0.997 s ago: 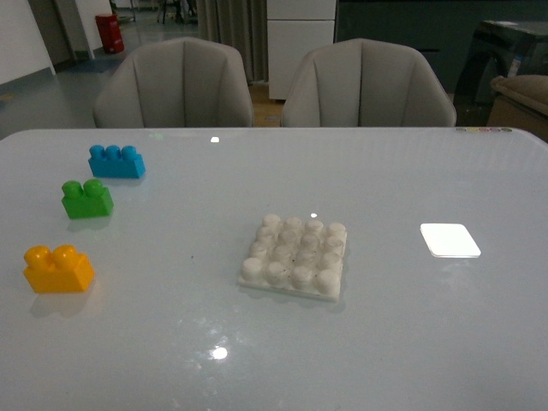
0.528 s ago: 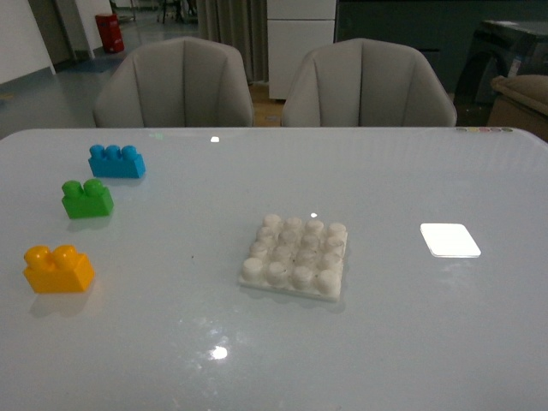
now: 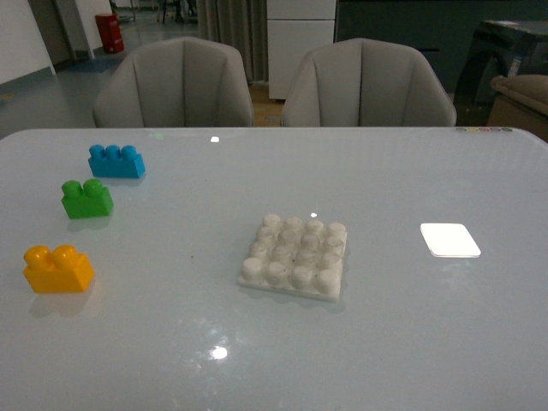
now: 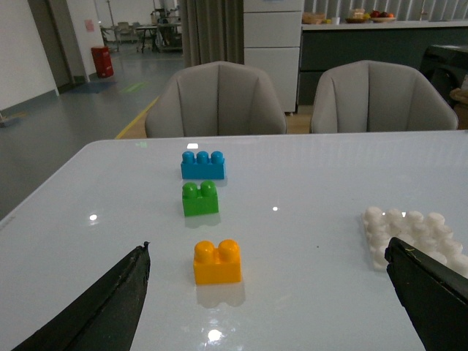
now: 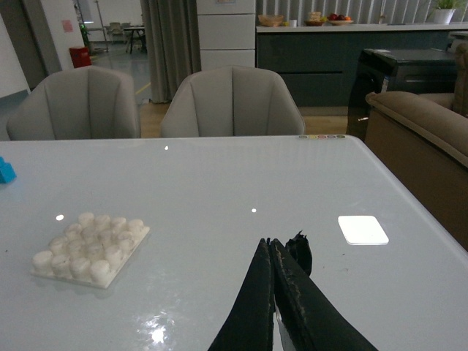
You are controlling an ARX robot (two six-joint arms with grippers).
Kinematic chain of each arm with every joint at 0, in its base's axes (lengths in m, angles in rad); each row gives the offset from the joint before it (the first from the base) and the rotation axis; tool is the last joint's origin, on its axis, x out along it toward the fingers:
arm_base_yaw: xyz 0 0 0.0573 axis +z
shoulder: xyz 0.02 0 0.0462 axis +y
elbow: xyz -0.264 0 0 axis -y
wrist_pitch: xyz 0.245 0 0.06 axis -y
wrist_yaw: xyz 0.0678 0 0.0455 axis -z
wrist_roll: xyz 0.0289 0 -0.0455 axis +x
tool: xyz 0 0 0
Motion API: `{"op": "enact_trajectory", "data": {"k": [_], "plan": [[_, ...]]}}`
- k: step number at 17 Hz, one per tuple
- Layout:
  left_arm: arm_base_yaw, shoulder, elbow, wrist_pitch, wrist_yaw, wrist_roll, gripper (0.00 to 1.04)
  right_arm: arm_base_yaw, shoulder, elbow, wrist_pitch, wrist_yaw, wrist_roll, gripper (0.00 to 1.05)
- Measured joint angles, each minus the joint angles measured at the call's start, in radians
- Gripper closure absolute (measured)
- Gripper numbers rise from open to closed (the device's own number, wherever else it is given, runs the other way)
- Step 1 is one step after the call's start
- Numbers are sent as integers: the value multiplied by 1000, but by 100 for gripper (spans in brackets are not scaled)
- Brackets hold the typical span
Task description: Insert yellow block into base center
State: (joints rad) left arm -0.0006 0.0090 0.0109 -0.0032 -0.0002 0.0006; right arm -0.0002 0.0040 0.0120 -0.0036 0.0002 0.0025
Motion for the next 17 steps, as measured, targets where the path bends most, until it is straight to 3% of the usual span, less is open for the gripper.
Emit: {"op": "enact_trajectory", "data": {"k": [3, 8, 15, 16, 17], "plan": [[0, 0, 0, 0, 0, 0, 7, 0, 0, 0, 0, 0, 0, 79], [0, 0, 0, 0, 0, 0, 7, 0, 0, 0, 0, 0, 0, 6], [0, 0, 0, 0, 0, 0, 7, 0, 0, 0, 0, 0, 0, 6], [-6, 10, 11, -49, -14, -13, 7, 0, 0, 0, 0, 0, 0, 6], [-42, 95, 76, -208, -80, -76, 7, 0, 0, 0, 1, 0, 0, 6]]}}
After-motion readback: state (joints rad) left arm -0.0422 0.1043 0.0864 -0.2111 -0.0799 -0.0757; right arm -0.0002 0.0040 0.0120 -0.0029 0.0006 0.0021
